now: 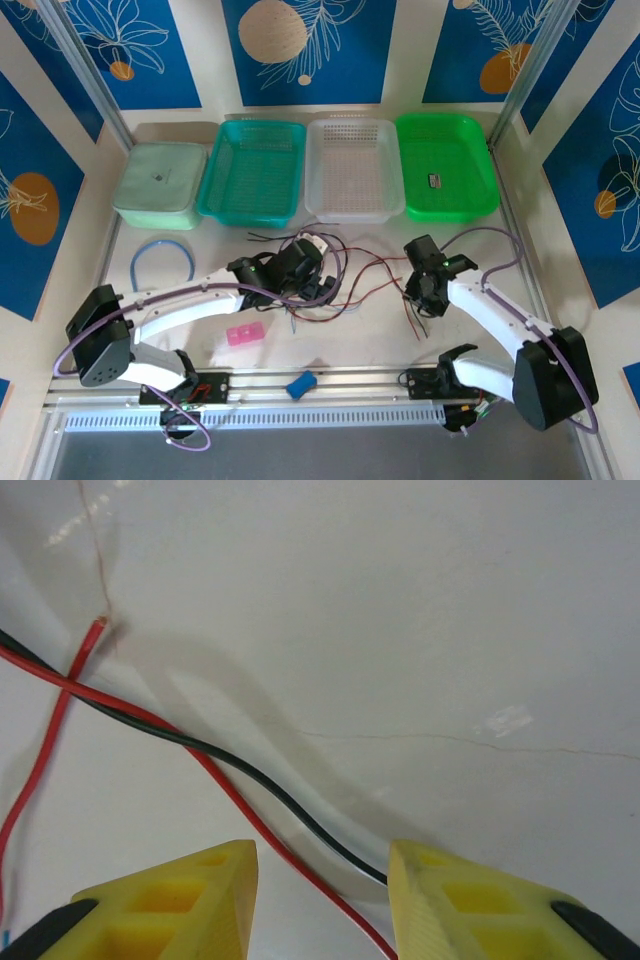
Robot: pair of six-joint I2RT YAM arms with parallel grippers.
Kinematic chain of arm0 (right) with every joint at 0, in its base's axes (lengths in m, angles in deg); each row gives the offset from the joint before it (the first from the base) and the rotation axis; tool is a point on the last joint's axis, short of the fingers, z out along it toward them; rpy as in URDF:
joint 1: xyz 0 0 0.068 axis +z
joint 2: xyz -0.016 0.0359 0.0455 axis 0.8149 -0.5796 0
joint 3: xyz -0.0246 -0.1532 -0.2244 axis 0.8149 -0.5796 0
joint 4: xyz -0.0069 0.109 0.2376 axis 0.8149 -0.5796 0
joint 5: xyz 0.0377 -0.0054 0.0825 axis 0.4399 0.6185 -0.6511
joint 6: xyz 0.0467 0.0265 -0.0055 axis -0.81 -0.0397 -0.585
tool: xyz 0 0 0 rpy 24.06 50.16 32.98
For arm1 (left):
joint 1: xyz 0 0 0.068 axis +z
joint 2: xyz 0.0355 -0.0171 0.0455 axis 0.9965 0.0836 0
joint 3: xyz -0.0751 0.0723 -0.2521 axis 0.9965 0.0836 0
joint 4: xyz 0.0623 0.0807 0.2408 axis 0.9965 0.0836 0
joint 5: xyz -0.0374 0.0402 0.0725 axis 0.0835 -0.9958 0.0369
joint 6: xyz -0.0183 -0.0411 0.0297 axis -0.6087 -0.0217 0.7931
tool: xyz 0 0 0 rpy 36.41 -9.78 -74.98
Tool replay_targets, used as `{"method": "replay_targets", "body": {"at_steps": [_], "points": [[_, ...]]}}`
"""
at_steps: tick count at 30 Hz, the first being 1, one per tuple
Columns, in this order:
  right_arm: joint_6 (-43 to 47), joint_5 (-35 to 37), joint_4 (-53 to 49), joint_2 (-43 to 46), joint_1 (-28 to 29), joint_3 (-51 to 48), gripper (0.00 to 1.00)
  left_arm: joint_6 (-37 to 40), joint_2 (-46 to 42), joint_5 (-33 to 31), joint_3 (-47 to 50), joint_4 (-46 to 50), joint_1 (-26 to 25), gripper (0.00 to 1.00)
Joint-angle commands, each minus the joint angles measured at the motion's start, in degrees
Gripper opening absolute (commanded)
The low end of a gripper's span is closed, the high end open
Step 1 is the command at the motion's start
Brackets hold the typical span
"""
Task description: Untangle the cables
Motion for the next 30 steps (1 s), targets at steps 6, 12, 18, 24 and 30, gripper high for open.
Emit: {"method": "replay_targets", "body": {"at_steps": [6, 12, 18, 24, 30], "points": [[2.16, -1.16, 1.53, -3.84, 1.09, -1.24, 0.34, -1.16, 0.24, 0.14, -1.89, 0.04, -0.75, 1.00], [2.75, -1.17, 0.72, -6.73, 1.68, -0.14, 0.34, -1.26, 0.59, 0.48, -2.04, 0.49, -0.76, 1.00], [3.70, -1.22, 1.21, -7.85, 1.42, 0.16, 0.29, -1.42, 0.50, 0.84, -2.13, 0.82, -0.76, 1.00], [5.15, -2.23, 1.74, -8.99, 1.16, 0.46, 0.29, -1.76, 0.41, 0.93, -2.04, 1.21, -0.75, 1.00], [5.90, -2.13, 1.46, -10.74, 1.07, 1.52, 0.29, -1.77, 0.41, 1.01, -2.20, 1.51, -0.76, 1.00]]}}
